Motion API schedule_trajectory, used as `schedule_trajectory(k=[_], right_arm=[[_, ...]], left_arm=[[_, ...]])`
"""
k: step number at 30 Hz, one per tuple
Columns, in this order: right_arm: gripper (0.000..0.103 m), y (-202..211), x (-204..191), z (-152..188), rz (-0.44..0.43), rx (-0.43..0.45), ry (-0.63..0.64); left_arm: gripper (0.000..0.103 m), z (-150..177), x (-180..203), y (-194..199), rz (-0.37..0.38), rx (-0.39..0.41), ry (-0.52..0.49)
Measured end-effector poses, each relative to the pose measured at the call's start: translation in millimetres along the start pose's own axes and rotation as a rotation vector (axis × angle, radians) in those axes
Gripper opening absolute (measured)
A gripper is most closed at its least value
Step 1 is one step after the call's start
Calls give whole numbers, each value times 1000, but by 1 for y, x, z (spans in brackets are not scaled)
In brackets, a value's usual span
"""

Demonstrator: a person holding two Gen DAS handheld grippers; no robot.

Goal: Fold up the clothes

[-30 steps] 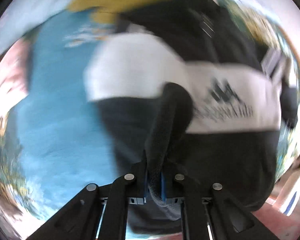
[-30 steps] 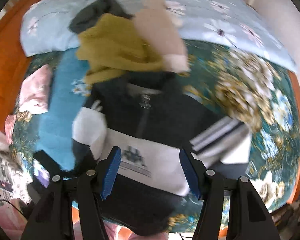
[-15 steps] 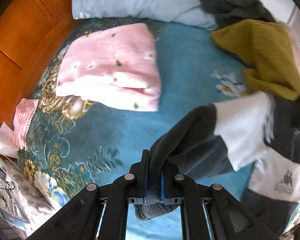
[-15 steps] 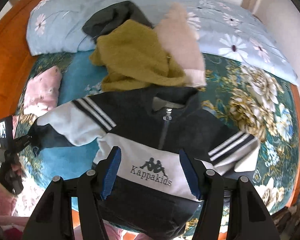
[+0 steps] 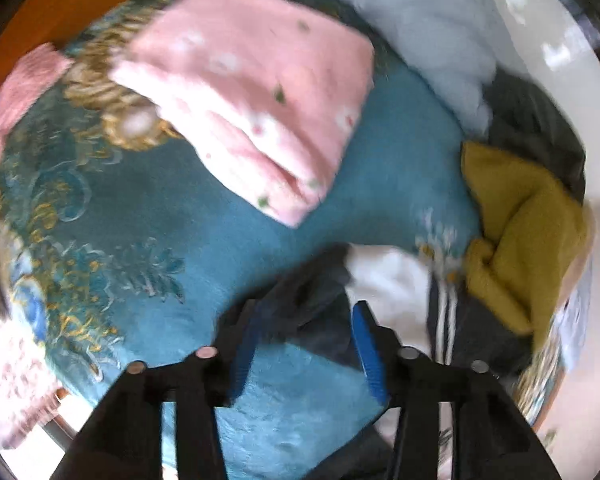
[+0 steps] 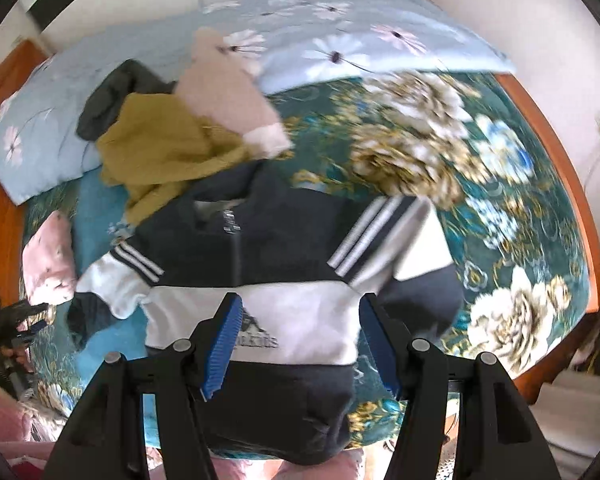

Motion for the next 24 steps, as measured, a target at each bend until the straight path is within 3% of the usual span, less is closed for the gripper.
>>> schedule_trajectory(k=[3, 7, 13, 16, 20, 24], right_arm=[[62, -26, 36, 6, 3, -42, -67], [62, -71, 85, 13, 13, -97, -101], [62, -169, 165, 40, -51, -309, -248], [62, -209, 181, 58, -116, -402, -281], [62, -232, 168, 69, -197, -437, -206], [62, -207, 113, 64, -272, -304, 101]], left_arm=[[57, 8, 8, 25, 33, 64, 72], [58, 50, 36, 50, 53, 97, 98], [59, 129, 96, 69, 75, 130, 123], [59, 160, 130, 73, 85, 134, 112], [59, 190, 169, 76, 139, 129, 139], [59, 210, 197, 75, 115, 100, 98]])
Point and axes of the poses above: each gripper's, at about its wrist camera, not at the fingertips, and y roughly against the way its jaws point, x to its right, z to its underside, the point moved 10 cm from there along -y, roughly the way its jaws point, and after that the axes turned 15 degrees about z, right-handed, at the moved point
